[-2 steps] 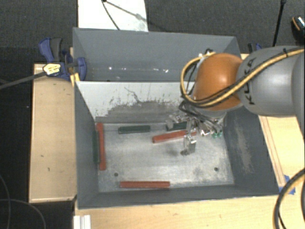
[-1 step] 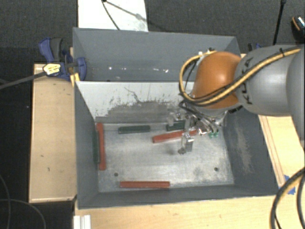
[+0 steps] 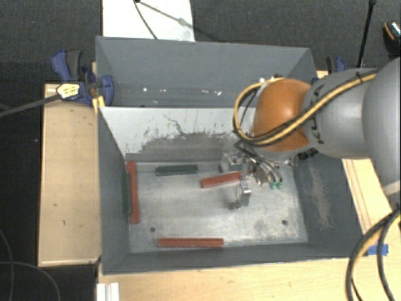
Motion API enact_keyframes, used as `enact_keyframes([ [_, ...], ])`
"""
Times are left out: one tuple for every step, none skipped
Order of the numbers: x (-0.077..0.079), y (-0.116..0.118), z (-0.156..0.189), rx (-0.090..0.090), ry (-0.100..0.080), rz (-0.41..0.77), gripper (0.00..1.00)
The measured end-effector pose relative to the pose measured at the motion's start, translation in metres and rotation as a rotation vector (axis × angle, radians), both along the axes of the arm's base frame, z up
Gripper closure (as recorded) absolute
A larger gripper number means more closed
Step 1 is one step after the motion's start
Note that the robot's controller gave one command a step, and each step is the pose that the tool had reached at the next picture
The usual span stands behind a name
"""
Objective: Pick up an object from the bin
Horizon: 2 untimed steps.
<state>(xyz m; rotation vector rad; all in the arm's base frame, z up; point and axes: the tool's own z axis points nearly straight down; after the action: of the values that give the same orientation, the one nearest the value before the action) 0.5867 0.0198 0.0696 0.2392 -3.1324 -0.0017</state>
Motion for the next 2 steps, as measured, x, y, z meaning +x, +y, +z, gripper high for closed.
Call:
enact_keyframes([
  [0.0043, 0.0313, 0.0013, 0.001, -0.006, 0.044, 0.0],
  [0.0042, 0.0295, 0.0013, 0.0, -0.005, 0.042, 1.0],
])
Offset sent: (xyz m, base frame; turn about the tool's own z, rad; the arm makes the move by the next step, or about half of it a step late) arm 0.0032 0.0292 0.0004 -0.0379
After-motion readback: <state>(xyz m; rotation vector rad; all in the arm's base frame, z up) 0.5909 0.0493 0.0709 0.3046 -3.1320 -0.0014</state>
